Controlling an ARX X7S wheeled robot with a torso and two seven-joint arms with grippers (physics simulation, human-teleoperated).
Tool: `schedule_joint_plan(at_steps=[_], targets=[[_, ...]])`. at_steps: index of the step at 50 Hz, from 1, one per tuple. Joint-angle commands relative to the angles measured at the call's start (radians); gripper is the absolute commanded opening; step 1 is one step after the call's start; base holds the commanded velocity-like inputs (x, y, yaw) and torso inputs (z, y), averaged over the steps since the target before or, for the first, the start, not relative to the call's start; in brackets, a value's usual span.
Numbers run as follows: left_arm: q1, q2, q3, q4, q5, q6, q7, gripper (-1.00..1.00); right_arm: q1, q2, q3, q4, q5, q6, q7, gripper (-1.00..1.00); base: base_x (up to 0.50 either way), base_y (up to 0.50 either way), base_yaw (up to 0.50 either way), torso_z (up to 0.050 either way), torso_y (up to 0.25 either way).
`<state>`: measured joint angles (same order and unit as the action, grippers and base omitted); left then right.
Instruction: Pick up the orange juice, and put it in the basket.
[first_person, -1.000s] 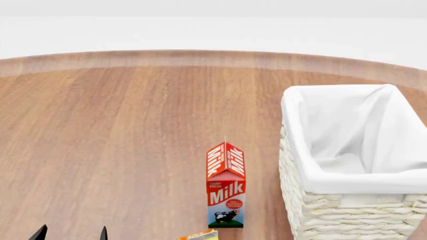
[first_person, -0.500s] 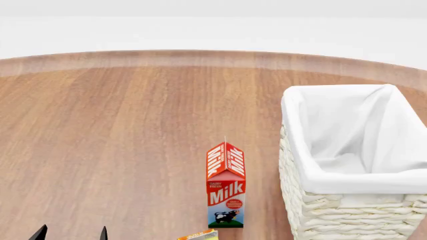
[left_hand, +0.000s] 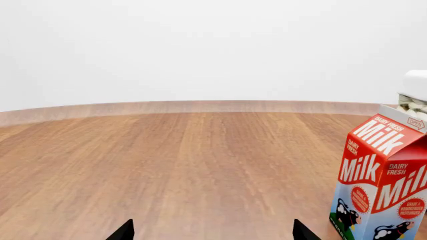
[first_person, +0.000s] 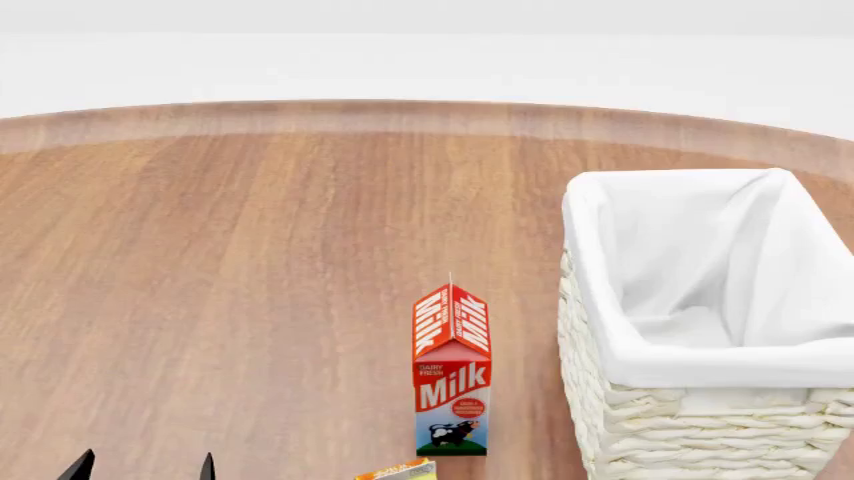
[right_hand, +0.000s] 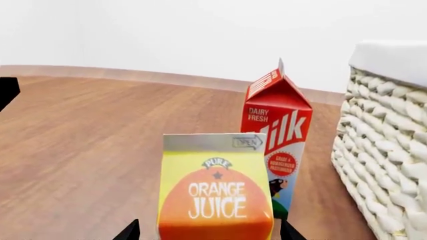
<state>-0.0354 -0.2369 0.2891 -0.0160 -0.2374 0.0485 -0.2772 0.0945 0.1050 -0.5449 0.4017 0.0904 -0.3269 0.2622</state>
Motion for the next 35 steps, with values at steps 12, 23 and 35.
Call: schedule_joint_plan(at_steps=[12, 23, 35], targets=[[-0.002, -0.007, 0.009, -0.001, -0.007, 0.003, -0.008, 1.00, 0.039, -0.008, -0.014, 0.084, 0.016, -0.032, 0.008, 1.00, 0.00, 0.00, 0.00, 0.000, 0.000], [-0.003, -0.010, 0.014, -0.001, -0.010, 0.004, -0.012, 1.00, 0.053, -0.013, -0.026, 0.109, 0.024, -0.041, 0.010, 1.00, 0.00, 0.00, 0.00, 0.000, 0.000], [-0.004, -0.013, 0.018, -0.002, -0.014, 0.006, -0.016, 1.00, 0.072, -0.018, -0.034, 0.146, 0.036, -0.060, 0.014, 1.00, 0.00, 0.00, 0.00, 0.000, 0.000]])
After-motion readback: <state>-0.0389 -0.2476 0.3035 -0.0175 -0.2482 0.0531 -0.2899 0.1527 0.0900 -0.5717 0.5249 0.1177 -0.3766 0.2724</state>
